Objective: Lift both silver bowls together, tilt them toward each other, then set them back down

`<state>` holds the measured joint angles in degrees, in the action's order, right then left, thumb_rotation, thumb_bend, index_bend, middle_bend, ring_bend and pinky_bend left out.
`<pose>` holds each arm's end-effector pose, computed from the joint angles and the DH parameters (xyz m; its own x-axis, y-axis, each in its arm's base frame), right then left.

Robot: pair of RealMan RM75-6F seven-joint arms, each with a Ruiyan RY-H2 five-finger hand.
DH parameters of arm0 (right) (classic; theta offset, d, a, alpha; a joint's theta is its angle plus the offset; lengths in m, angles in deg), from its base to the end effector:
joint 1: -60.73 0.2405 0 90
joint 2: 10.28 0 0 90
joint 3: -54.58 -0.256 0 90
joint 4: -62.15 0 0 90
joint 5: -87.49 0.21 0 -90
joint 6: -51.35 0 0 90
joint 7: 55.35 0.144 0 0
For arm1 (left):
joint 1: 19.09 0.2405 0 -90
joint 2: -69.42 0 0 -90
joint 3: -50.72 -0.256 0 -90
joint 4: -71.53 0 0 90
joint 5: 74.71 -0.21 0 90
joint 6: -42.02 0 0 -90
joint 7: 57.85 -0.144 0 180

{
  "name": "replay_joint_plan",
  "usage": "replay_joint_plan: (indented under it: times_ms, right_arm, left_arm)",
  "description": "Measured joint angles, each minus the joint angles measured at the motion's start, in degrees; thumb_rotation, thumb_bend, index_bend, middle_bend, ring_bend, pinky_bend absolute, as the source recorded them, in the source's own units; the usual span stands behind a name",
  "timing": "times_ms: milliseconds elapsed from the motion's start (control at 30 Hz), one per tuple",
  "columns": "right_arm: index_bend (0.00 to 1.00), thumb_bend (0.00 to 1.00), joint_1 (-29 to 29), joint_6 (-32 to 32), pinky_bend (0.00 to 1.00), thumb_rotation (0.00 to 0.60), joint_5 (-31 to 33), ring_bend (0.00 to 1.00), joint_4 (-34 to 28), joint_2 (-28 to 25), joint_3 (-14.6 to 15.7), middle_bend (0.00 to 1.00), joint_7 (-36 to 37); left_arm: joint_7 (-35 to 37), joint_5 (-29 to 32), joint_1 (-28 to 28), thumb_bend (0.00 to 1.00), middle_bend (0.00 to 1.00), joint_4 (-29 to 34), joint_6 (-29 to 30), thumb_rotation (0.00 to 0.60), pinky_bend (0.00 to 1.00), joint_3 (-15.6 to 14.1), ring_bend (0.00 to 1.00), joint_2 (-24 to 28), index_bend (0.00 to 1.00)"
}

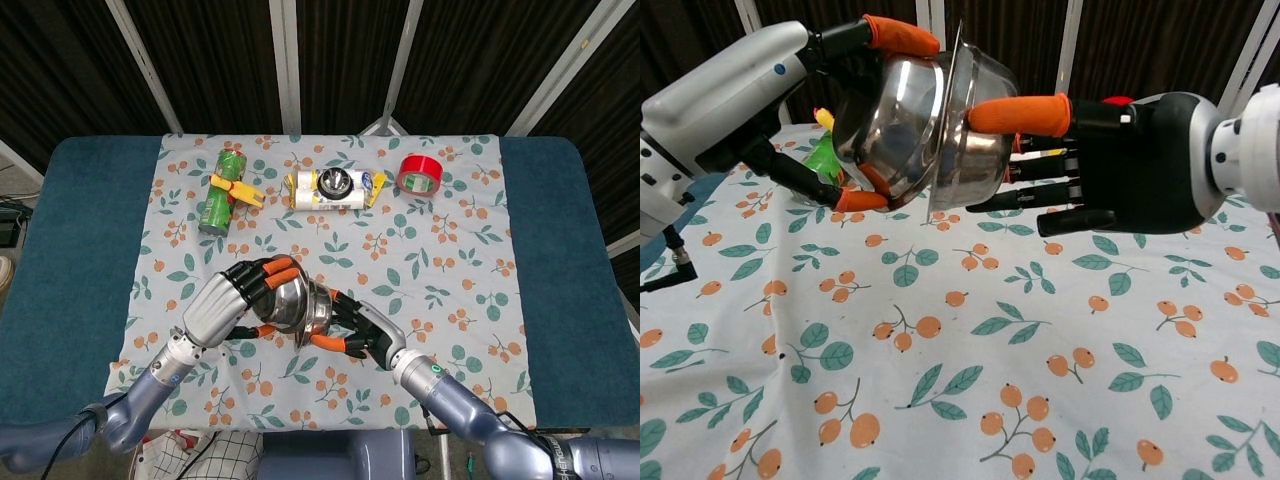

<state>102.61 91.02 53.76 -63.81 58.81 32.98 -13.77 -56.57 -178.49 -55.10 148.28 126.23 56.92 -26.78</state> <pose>-0.0538 -0.2626 0.0397 -0.8391 -0.5173 0.1685 -0.4729 0.5403 -0.6960 -0.1065 0.2786 0.0021 0.0991 -0.0743 0.9923 0.6591 -0.7422 -0.1213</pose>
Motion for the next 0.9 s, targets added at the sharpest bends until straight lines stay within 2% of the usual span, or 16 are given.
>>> replay_joint_plan:
  times_ms: [467, 900]
  right_arm:
    - [0.98, 0.33, -1.43, -0.04, 1.0, 0.6, 1.28, 0.92, 0.39, -1.42, -0.87, 0.92, -0.58]
    - [0.98, 0.33, -8.09, -7.78, 1.0, 0.6, -3.63, 0.92, 5.65, -5.33, -4.64, 0.92, 5.96]
  left_arm:
    - [-1.54, -1.83, 0.0, 0.52, 0.63, 2.77, 1.89, 0.6, 0.68, -0.79, 0.49, 1.84, 0.51]
    - [-4.19, -2.98, 1.08, 0.53, 0.63, 7.27, 3.18, 0.6, 0.68, -1.4, 0.49, 6.24, 0.51]
